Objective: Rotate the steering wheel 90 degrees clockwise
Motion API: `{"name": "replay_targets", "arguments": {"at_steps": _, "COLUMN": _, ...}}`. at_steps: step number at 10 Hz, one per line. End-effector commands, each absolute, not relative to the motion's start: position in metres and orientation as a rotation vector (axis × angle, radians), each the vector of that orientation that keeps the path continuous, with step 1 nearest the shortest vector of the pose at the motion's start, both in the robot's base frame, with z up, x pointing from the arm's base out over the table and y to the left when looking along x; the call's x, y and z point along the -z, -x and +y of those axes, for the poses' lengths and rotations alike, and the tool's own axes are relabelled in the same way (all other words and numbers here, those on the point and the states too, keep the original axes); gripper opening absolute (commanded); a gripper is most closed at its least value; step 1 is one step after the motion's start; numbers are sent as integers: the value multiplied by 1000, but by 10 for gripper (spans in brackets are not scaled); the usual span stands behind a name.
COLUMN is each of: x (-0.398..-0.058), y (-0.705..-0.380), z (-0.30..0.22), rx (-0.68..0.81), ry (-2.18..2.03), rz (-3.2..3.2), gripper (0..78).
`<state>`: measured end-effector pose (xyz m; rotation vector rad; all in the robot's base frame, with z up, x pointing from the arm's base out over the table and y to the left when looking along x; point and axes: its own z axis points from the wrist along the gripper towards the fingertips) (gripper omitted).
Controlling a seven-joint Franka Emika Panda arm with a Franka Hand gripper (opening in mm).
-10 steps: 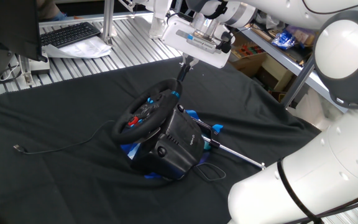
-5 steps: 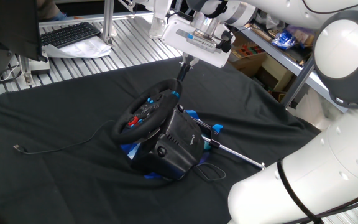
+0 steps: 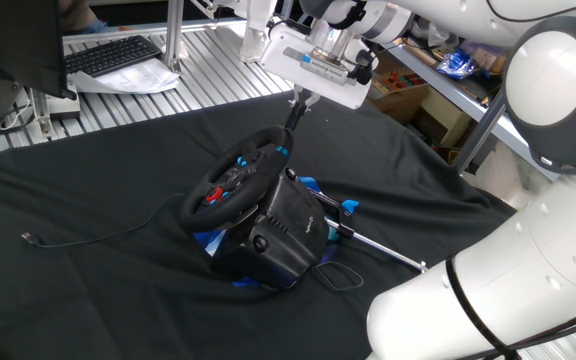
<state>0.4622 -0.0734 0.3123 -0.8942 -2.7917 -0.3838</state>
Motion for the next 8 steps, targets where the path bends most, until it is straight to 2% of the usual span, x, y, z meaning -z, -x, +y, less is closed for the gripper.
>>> {"name": "replay_targets", "arguments": {"at_steps": 1, "x": -314, "y": -463, "z": -74, "rx": 384, "ry": 893, "rz": -2797, "gripper": 0}}
{"name": "replay_targets", "arguments": {"at_steps": 3, "x": -314, "y": -463, "z": -74, "rx": 384, "ry": 886, "rz": -2800, "gripper": 0}}
{"name": "replay_targets", "arguments": {"at_steps": 4, "x": -314, "y": -463, "z": -74, "rx": 384, "ry": 886, "rz": -2800, "gripper": 774}}
{"name": "replay_targets", "arguments": {"at_steps": 8, "x": -314, "y": -463, "z": -74, "rx": 384, "ry": 886, "rz": -2800, "gripper": 774}}
